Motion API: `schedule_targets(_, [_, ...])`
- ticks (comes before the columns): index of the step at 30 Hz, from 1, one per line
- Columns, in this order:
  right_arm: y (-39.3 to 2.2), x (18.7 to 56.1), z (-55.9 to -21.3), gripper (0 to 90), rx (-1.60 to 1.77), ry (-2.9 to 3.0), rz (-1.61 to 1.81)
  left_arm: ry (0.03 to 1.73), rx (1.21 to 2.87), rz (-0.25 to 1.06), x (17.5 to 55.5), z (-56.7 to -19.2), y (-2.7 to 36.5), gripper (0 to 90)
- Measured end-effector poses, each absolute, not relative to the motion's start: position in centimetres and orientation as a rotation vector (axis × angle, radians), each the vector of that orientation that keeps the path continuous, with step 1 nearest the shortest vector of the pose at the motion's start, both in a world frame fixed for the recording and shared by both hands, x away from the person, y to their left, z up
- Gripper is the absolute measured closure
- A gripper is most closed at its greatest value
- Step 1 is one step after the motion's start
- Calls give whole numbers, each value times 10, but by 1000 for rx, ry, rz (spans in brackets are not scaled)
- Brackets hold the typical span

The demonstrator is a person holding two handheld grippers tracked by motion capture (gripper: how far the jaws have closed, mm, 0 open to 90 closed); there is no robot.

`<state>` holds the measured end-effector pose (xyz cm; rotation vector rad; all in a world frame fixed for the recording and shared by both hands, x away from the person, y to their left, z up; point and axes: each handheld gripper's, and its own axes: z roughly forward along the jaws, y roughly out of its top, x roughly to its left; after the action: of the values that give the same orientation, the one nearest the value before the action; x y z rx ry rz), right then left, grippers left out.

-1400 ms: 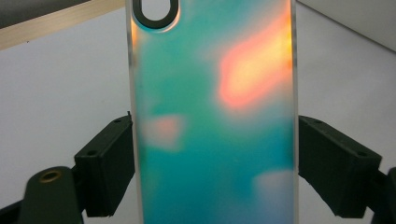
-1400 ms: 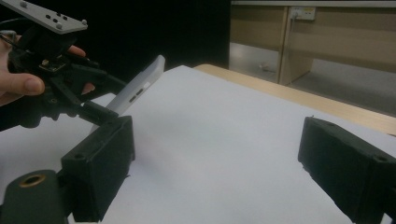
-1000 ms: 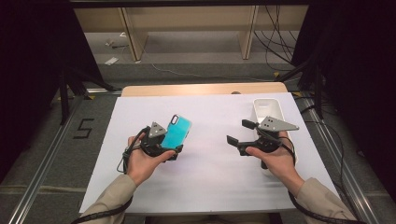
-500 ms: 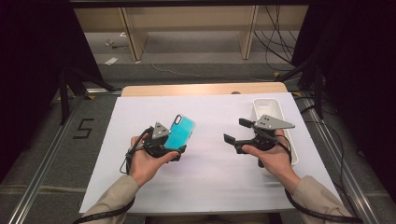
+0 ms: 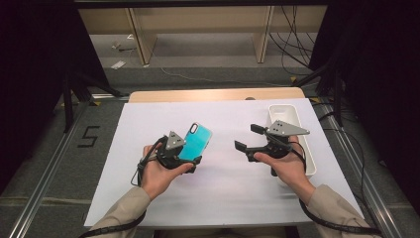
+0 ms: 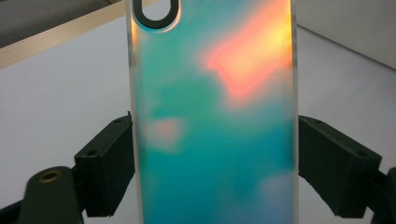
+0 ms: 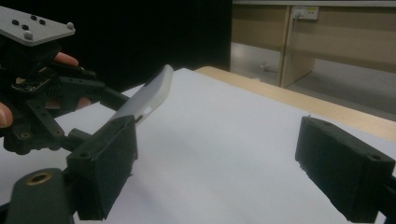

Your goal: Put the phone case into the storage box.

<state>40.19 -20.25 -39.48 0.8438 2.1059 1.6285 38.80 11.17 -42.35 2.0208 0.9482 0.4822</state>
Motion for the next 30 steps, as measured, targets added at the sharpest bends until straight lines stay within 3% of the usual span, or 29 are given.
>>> schedule_targets(30, [-189, 409, -395, 147, 845, 2116, 1642, 871, 2037, 480, 381, -422, 88, 168])
